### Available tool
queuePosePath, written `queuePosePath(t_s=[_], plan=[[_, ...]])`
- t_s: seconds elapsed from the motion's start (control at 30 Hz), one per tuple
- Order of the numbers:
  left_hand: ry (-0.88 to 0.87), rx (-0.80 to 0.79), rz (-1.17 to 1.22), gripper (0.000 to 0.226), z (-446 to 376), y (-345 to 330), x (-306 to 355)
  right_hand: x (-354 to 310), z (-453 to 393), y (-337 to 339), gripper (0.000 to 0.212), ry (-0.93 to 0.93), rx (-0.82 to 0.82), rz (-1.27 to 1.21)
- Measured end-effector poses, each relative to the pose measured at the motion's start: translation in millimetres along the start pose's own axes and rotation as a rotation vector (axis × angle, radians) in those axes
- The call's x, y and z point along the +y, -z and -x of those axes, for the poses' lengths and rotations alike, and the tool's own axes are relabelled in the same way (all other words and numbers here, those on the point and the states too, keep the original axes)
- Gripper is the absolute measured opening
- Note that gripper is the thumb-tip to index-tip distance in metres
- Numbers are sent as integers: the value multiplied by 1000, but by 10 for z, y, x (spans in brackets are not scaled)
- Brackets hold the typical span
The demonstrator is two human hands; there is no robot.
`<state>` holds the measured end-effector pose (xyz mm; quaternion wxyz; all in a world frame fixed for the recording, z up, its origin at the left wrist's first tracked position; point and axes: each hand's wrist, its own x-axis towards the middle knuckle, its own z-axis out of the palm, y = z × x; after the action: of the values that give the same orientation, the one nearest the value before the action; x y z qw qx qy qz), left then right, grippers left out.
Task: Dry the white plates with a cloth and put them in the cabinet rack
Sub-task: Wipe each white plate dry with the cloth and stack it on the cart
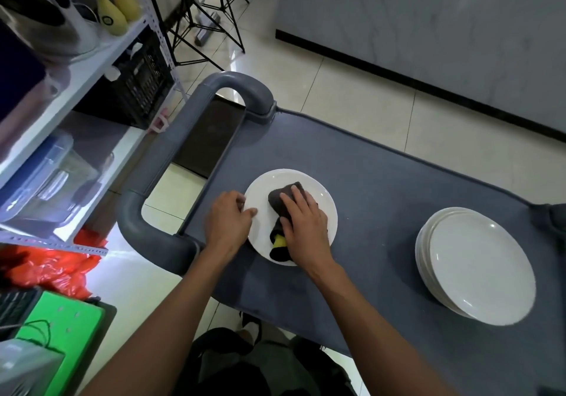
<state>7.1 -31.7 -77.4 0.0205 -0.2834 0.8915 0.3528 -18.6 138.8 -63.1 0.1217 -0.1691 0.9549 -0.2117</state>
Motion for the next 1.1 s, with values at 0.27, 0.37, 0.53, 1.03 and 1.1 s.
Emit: queuePosePath(t_s=[0.27, 0.37, 0.53, 1.03, 1.1], plan=[[90, -46, 40, 17, -71, 7, 67, 50, 180, -90, 72, -8, -13, -19], [133, -100, 63, 19, -119, 30, 90, 61, 187, -115, 84, -41, -47, 8], [119, -126, 100, 25, -153, 83, 115, 51, 173, -108, 81, -73, -31, 37], [196, -489, 599, 35, -114, 287, 351, 27, 221, 41, 60, 37, 104, -198], [185, -563, 639, 46, -115, 312, 367, 28, 233, 50, 60, 53, 118, -203]])
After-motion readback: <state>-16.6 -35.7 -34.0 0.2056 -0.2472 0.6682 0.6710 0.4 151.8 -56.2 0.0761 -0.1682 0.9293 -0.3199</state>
